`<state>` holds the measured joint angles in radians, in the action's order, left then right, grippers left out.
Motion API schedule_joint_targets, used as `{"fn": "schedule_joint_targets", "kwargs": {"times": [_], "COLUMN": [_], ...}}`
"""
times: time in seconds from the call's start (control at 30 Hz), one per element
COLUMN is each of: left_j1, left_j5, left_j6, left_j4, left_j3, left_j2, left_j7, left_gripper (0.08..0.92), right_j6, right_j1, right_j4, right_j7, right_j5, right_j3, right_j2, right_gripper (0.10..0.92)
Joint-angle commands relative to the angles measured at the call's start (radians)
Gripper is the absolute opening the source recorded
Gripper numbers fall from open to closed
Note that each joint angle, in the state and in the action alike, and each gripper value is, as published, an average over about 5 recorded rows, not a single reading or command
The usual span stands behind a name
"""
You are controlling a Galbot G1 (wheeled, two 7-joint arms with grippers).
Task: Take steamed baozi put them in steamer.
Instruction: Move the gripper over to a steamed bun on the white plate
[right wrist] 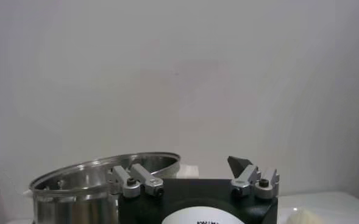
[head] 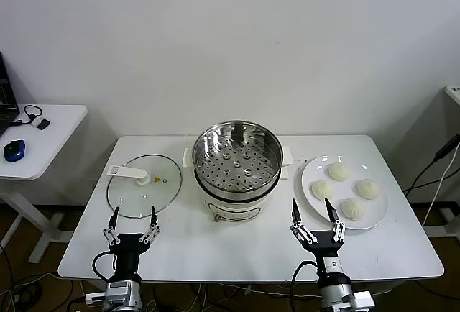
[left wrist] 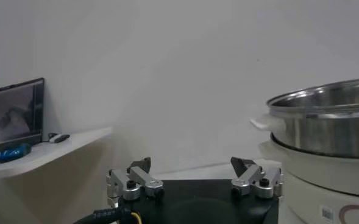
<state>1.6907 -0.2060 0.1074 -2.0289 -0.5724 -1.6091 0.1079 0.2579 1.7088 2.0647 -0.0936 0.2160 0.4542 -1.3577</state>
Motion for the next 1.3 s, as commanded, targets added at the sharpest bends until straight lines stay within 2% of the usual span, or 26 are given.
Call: {"fn": "schedule_joint_targets", "kwargs": {"times": [0.03,0.23,0.43,0.6,0.83,1.1,1.3], "left_j1": [0.001,-0.001,0.000,0.002,0.001,-0.002,-0.001], "left_j5": [0.007,0.013,0.018,0.021,0.020,0.019,0.026], "left_j6": [0.002,0.001,0.004,0.009,0.011,0.014,0.020], "left_j4": [0.002,-0.002,0.001,0.005,0.010,0.020,0.028], "left_j3": [-0.005,-0.006,-0.007,-0.007,-0.005,0.002,0.003], "left_j2": [-0.038,-0.036,-0.034,-0.034,-0.034,-0.031,-0.025], "left_j7": [0.000,0.000,0.001,0.002,0.006,0.010,0.018], "left_gripper": [0.823,0.823,0.823,0.823,0.823,0.823,0.823], "right_j6": [-0.196,-0.331,-0.457,-0.572,-0.627,-0.589,-0.527], "right_j1": [-0.121,-0.237,-0.360,-0.437,-0.549,-0.713,-1.024], "right_j4": [-0.020,-0.065,-0.177,-0.251,-0.301,-0.399,-0.493], "right_j7": [0.008,0.002,0.003,0.038,0.276,0.583,0.771], "right_j5": [0.126,0.208,0.279,0.214,-0.081,-0.236,-0.235], "right_j3": [0.116,0.180,0.209,0.195,0.166,-0.037,-0.413], "right_j2": [0.046,0.144,0.304,0.435,0.648,0.915,1.071], "right_gripper": [0.823,0.823,0.823,0.823,0.823,0.823,0.823]}}
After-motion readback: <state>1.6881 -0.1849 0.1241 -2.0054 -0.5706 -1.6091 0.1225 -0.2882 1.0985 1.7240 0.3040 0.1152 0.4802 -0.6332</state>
